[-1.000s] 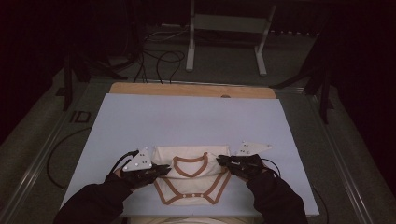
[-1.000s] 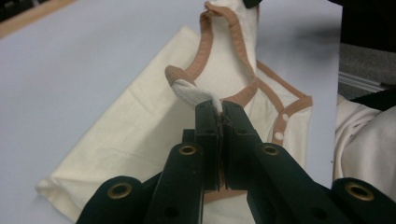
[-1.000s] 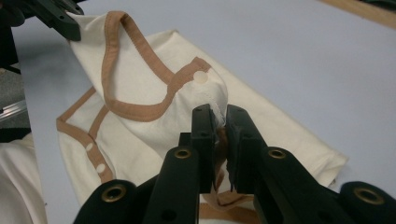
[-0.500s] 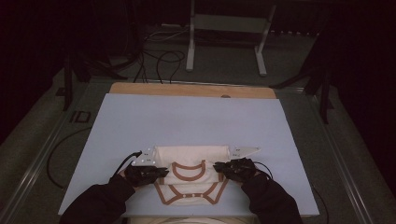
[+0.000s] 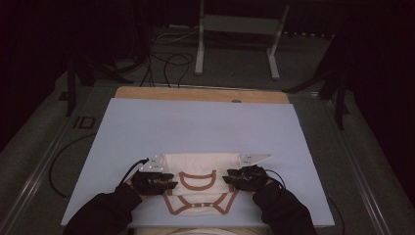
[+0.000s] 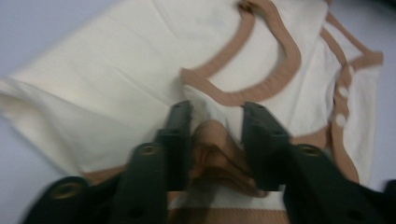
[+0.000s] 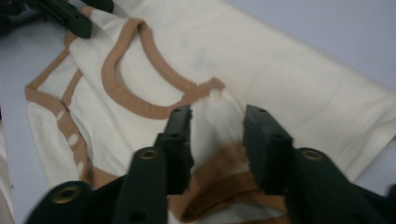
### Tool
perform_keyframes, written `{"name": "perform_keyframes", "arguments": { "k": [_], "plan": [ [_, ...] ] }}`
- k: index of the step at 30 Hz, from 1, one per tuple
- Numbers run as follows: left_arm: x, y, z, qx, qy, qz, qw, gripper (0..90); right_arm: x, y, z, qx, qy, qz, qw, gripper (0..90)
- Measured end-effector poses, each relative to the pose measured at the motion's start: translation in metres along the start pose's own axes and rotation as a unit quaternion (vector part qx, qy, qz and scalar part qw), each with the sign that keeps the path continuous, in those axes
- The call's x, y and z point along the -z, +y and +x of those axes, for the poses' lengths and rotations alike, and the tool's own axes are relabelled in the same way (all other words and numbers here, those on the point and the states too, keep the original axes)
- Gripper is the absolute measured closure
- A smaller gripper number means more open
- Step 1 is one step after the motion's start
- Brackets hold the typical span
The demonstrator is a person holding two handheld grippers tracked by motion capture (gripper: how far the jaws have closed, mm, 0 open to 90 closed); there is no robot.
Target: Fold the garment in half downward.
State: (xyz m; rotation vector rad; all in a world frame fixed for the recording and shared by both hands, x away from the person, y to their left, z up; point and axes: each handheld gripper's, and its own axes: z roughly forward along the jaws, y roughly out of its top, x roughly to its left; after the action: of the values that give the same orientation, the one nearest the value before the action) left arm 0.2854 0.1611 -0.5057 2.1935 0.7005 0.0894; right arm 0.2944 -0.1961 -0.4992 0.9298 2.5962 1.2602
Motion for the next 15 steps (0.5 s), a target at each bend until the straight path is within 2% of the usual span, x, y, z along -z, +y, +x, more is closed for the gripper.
{"name": "perform_keyframes", "arguments": {
  "k": [3, 5, 7, 8, 9, 10, 15],
  "plan": [
    [0.004, 0.006, 0.003, 0.002, -0.007, -0.008, 0.9999, 51.7, 0.003, 0.007, -0.003, 0.003, 0.008, -0.009, 0.9999, 48.7],
    [0.005, 0.010, 0.004, 0.005, -0.008, -0.010, 0.9999, 50.8, 0.002, 0.011, -0.005, 0.008, 0.005, -0.010, 0.9999, 39.7],
    [0.003, 0.013, 0.005, 0.006, -0.010, -0.002, 0.9999, 50.9, 0.001, 0.015, -0.007, 0.002, 0.000, -0.011, 0.9999, 35.9],
    [0.003, 0.013, 0.005, 0.006, -0.010, -0.002, 0.9999, 51.1, 0.001, 0.015, -0.007, 0.002, 0.000, -0.011, 0.9999, 35.9],
    [-0.002, 0.016, 0.007, 0.001, -0.010, 0.009, 0.9999, 51.1, 0.000, 0.016, -0.009, 0.000, 0.000, -0.012, 0.9999, 35.8],
    [-0.004, 0.017, 0.008, 0.002, -0.011, 0.013, 0.9998, 54.3, -0.003, 0.019, -0.013, -0.003, 0.003, -0.009, 1.0000, 40.9],
    [-0.017, 0.022, 0.011, 0.006, -0.015, 0.032, 0.9994, 63.8, -0.017, 0.020, -0.019, -0.007, 0.028, 0.010, 0.9995, 53.1]
  ]
}}
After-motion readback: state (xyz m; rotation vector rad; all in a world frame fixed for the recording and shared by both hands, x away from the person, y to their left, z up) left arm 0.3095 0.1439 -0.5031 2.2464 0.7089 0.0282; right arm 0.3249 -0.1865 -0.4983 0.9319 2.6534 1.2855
